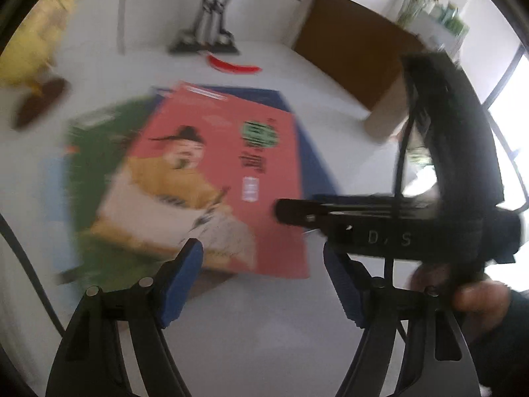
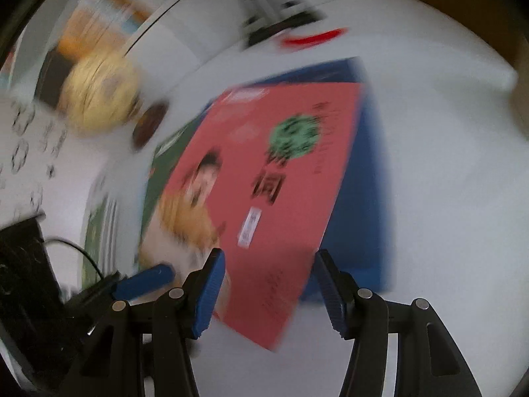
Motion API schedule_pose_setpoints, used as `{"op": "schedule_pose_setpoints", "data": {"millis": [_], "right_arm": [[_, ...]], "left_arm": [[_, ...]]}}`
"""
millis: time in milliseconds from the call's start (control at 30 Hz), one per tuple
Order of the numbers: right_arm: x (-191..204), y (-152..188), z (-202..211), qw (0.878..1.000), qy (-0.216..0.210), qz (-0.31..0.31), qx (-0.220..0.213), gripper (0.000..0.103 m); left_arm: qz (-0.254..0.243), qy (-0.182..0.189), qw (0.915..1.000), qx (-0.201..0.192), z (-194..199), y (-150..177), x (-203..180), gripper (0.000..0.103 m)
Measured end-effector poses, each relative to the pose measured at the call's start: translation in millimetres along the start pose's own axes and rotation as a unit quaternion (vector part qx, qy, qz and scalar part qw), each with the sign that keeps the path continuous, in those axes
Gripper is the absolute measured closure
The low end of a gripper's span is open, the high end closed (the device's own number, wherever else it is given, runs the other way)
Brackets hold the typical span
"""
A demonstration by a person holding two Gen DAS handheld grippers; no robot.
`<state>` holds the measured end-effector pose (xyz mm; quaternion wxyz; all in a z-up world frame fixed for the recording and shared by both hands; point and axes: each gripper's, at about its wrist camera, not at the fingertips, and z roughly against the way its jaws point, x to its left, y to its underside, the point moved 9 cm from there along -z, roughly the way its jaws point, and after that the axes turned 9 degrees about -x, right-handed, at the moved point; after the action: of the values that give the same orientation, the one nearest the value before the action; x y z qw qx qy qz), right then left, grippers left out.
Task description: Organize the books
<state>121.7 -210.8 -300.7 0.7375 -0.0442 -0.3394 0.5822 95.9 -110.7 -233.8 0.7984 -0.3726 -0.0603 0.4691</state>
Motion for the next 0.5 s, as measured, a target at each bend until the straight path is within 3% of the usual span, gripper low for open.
{"op": "schedule_pose_setpoints", "data": {"millis": [133,367,433,500], "right_arm": [[6.1,5.3,1.1,1.0,0.022,0.013,-0.01,0.05],[-17.7,-32.3,-6.2,0.996,0.079,0.017,-0.034,0.05],[-27.2,-40.2,-19.2,0.995,0.098,0.016,-0.017,0.05],[-26.2,-49.5,-22.3,0.995,0.094,0.021,-0.027,0.05]], "left_arm": [[0.046,-0.027,0.9985,-0.013,17.3,1.8,31.2,0.03],[0.08,-0.066,0.9933,-0.051,0.6,-48.8,86.4,0.03],[0.092,-0.055,0.9935,-0.038,-17.2,-54.6,93.8,0.03],[0.103,-0.032,0.9941,-0.011,-36.4,-49.4,92.2,0.03]]}}
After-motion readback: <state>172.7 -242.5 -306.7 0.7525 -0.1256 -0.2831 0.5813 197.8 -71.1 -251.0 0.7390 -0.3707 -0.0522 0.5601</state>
